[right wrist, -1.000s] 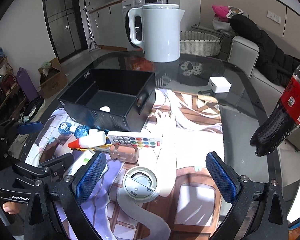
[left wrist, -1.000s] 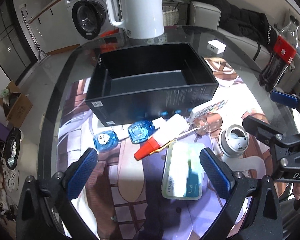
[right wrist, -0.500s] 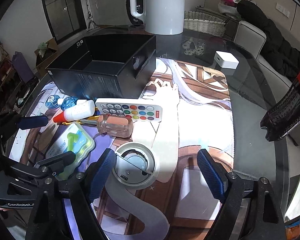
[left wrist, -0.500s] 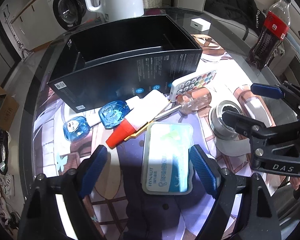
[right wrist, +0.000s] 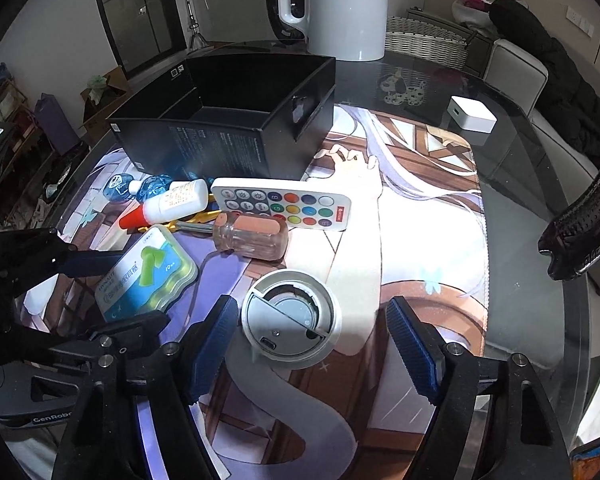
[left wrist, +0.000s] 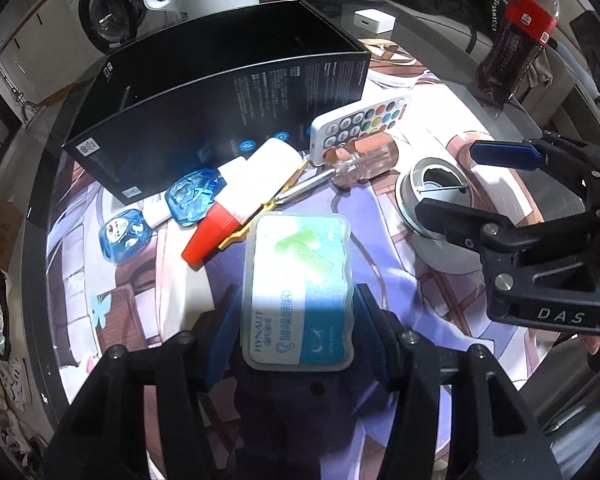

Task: Organize rigid objects
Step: 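Lower left tool onto the green HYNAUT case and close while right tool approaches the white round disc, then close the right tool fingers on the white round disc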

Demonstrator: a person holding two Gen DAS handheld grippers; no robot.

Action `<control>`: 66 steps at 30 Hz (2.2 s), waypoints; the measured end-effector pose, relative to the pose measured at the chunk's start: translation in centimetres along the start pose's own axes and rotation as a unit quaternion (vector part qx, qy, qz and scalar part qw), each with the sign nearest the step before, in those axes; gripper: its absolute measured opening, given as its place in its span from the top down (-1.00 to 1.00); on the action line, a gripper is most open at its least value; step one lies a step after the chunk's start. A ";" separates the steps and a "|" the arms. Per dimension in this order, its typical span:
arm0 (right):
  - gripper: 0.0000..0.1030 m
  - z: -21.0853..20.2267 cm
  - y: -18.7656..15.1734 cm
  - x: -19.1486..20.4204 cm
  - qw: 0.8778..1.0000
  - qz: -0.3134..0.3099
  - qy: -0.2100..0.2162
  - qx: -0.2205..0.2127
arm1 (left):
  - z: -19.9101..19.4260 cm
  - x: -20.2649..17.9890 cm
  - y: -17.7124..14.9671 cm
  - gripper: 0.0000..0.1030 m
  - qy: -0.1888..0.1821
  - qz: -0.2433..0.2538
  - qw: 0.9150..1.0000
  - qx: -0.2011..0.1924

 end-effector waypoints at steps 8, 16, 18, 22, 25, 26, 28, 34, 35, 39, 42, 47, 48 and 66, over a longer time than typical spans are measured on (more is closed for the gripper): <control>-0.09 0.2 -0.9 3.2 0.999 -0.037 0.031 0.020 | -1.0 2.3 -1.7 -0.06 0.009 -0.017 1.000 -0.001; -0.09 -1.4 -2.3 7.7 0.994 -0.055 0.090 0.026 | -1.5 4.7 -3.2 -0.06 0.008 -0.037 0.999 0.002; -0.17 -2.0 -2.0 7.8 0.995 -0.050 0.089 0.016 | -1.5 4.8 -3.3 -0.06 0.007 -0.039 0.999 0.002; -0.25 -1.8 -0.7 6.7 0.997 -0.048 0.068 0.001 | -1.6 5.2 -3.7 -0.06 0.008 -0.041 0.999 0.003; -0.25 -0.8 -0.7 5.6 0.996 -0.043 0.071 0.011 | -1.5 5.1 -3.4 -0.06 0.009 -0.041 0.999 0.003; -0.25 -0.8 -0.7 5.5 0.996 -0.041 0.077 0.011 | -1.5 5.1 -3.4 -0.06 0.010 -0.041 0.999 0.003; -0.25 -0.9 -0.8 5.7 0.996 -0.042 0.082 0.012 | -1.6 5.1 -3.4 -0.06 0.009 -0.041 0.999 0.003; -0.26 -0.7 -1.0 6.3 0.995 -0.051 0.086 0.013 | -1.5 5.1 -3.3 -0.06 0.011 -0.039 0.999 0.004; -0.26 -0.7 -1.0 6.3 0.995 -0.052 0.086 0.012 | -1.5 5.1 -3.3 -0.06 0.011 -0.040 0.999 0.003; -0.34 -0.8 -1.1 6.5 0.995 -0.061 0.074 0.007 | -1.5 4.9 -3.2 -0.07 0.012 -0.040 0.999 0.003; -0.44 -0.7 -1.2 6.9 0.995 -0.064 0.074 0.007 | -1.4 4.8 -3.2 -0.07 0.012 -0.040 0.999 0.003; -0.32 -0.1 -2.2 8.4 0.994 -0.096 0.042 0.009 | -1.4 4.8 -3.2 -0.07 0.013 -0.040 0.999 0.004; -0.21 -0.2 -2.2 8.6 0.994 -0.097 0.046 0.009 | -1.4 4.8 -3.2 -0.07 0.013 -0.041 0.999 0.004; -0.19 -1.2 -1.1 6.9 0.995 -0.061 0.080 0.006 | -1.5 5.2 -3.4 -0.07 0.013 -0.042 0.999 0.006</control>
Point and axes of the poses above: each gripper's, at about its wrist camera, not at the fingertips, and z roughly the way its jaws point, x to its left, y to its top, the point moved 5 cm from there along z, roughly the way its jaws point, and after that the axes turned 4 degrees about -y, right-handed, at the moved point
